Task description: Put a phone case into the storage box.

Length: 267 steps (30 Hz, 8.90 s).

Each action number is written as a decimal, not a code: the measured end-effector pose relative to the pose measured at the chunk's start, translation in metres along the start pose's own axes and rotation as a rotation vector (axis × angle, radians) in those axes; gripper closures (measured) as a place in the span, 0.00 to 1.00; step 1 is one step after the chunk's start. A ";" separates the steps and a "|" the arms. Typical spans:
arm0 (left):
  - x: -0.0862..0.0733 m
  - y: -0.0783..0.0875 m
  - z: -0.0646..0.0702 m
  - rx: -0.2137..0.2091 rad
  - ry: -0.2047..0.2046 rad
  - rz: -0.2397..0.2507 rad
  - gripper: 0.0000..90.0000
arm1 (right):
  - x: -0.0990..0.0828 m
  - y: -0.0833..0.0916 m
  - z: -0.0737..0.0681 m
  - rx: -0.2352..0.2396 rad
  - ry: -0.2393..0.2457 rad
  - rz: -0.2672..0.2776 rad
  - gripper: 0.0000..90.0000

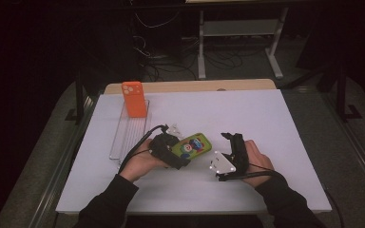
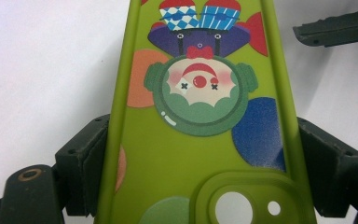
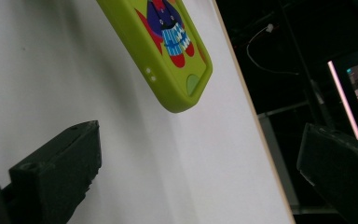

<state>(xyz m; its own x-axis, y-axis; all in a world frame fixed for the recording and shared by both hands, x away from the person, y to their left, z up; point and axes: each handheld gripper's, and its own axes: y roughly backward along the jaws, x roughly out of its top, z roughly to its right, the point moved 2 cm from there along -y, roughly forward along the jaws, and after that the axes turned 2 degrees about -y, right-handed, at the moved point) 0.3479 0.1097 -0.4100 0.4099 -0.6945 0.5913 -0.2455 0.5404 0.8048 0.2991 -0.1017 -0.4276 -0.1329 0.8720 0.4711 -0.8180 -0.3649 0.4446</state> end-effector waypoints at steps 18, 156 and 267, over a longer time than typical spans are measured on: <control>0.000 0.003 -0.004 -0.001 -0.039 -0.033 0.17 | 0.011 0.002 -0.013 -0.149 0.219 0.022 0.00; 0.047 0.011 -0.021 -0.053 0.237 0.474 0.00 | 0.006 -0.024 0.017 0.390 -1.046 0.166 0.84; -0.013 0.047 -0.192 0.755 0.554 0.192 0.14 | -0.075 0.020 0.002 0.356 -0.920 -0.105 0.00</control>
<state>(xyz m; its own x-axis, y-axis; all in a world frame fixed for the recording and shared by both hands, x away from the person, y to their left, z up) 0.4993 0.2356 -0.3897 0.6138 -0.1979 0.7642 -0.7743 0.0381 0.6317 0.2939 -0.1754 -0.4526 0.5404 0.3675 0.7569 -0.5647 -0.5085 0.6500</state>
